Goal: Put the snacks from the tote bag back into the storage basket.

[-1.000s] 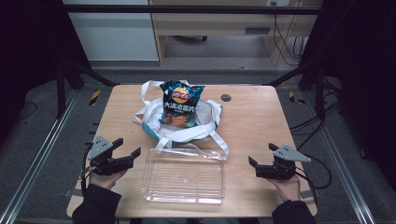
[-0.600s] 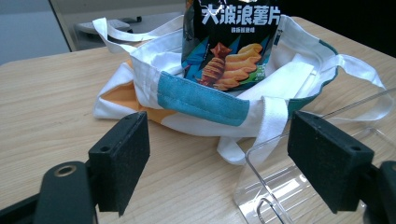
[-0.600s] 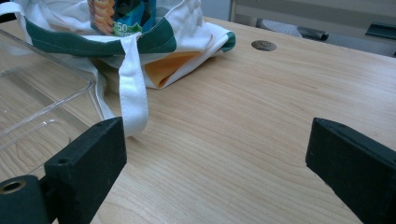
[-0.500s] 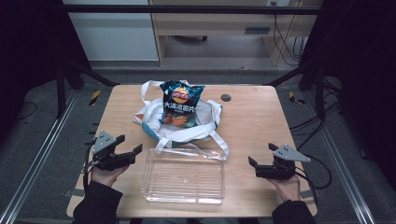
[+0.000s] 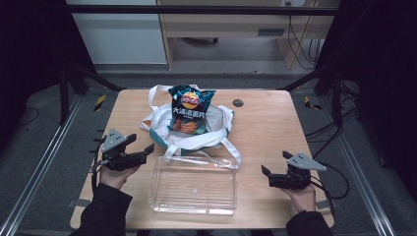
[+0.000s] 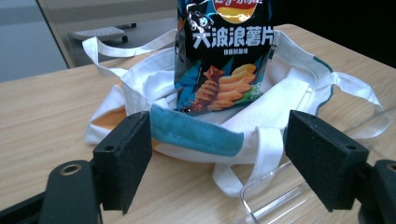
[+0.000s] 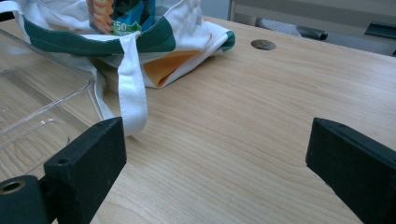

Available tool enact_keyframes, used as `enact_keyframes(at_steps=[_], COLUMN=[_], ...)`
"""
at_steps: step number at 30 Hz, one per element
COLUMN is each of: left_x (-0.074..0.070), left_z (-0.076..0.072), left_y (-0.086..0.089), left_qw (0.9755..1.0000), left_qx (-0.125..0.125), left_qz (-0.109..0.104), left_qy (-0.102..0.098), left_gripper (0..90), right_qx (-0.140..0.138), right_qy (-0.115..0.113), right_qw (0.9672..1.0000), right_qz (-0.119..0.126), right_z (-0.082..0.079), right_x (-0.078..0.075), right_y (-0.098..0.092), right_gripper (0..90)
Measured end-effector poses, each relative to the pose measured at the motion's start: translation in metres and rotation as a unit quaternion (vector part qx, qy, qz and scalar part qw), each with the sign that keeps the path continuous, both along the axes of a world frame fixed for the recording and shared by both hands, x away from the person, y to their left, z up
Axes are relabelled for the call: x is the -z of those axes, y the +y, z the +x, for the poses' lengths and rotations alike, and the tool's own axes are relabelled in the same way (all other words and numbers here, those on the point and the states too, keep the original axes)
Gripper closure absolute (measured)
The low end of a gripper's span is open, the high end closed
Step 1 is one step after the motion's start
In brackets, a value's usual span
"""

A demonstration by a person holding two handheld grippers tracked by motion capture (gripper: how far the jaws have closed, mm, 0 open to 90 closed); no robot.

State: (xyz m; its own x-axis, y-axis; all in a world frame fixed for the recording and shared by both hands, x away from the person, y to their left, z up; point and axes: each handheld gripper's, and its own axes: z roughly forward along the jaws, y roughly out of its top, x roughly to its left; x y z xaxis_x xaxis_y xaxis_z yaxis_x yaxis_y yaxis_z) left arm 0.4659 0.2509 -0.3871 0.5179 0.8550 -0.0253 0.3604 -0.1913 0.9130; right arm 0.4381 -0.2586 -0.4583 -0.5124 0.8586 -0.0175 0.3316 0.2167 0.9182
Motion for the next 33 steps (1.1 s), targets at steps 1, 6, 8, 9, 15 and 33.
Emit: enact_keyframes(at_steps=[1, 6, 8, 9, 15, 33], left_x=[-0.002, -0.012, -0.014, -0.015, -0.018, -0.030], left_z=[0.001, 0.005, 0.007, 0.008, 0.013, 0.042], left_y=[-0.001, -0.008, -0.011, -0.012, -0.019, -0.041], left_qw=[1.0000, 0.9999, 0.9999, 0.9998, 0.9997, 0.9997], left_qx=[0.002, 0.005, 0.007, 0.008, 0.012, 0.011], left_qz=[0.002, 0.008, 0.011, 0.013, 0.017, 0.017], left_qy=[-0.002, -0.009, -0.009, -0.009, -0.010, -0.010], left_gripper=[22.5, 22.7, 22.7, 22.7, 23.0, 23.5], right_qx=[0.000, 0.000, 0.000, 0.000, 0.000, 0.001], right_qy=[0.000, 0.000, 0.000, 0.000, 0.000, 0.000], right_qw=[1.0000, 1.0000, 1.0000, 1.0000, 1.0000, 1.0000], right_qz=[0.000, -0.001, 0.000, 0.000, -0.001, -0.003], right_z=[0.000, 0.000, 0.000, 0.000, 0.000, 0.001], right_x=[0.000, 0.000, 0.000, 0.000, 0.000, 0.000], right_y=[0.000, 0.000, 0.000, 0.000, 0.000, 0.000], right_gripper=[5.4, 5.4, 5.4, 5.4, 5.4, 5.3])
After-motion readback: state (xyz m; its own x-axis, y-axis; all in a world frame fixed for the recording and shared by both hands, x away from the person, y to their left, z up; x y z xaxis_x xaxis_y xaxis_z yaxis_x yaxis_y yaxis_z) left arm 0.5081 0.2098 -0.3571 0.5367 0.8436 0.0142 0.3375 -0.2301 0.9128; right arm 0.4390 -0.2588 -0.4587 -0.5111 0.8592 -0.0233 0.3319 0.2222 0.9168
